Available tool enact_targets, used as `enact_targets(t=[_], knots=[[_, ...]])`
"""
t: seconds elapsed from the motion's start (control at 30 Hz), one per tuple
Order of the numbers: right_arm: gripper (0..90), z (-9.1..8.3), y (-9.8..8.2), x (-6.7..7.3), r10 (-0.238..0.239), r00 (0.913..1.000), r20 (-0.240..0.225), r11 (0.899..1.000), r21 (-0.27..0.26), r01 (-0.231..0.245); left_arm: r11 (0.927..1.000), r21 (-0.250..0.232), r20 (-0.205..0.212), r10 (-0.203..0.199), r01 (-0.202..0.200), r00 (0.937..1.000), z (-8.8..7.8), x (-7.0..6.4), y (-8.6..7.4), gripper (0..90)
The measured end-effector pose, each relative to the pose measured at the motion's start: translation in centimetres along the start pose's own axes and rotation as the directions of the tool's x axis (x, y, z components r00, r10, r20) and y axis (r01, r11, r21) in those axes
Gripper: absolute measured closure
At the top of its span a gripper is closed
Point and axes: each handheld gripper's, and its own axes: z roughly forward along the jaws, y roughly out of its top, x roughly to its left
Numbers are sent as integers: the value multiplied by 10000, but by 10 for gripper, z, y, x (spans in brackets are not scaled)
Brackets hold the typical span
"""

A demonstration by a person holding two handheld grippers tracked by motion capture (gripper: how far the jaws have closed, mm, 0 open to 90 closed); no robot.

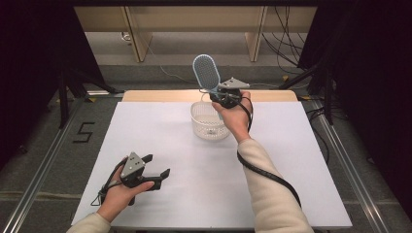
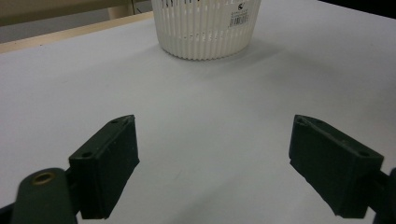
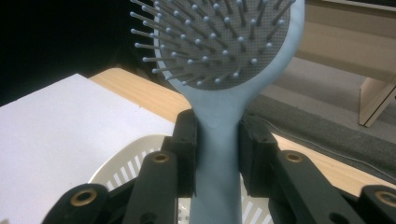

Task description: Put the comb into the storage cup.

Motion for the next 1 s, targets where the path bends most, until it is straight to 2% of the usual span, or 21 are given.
enact_targets(t=[1.0], knots=[[710,3,-14,-2,-124,9999,-54,9999,41,124,10000,23,12,16,-16,10000,0,0,0,152]])
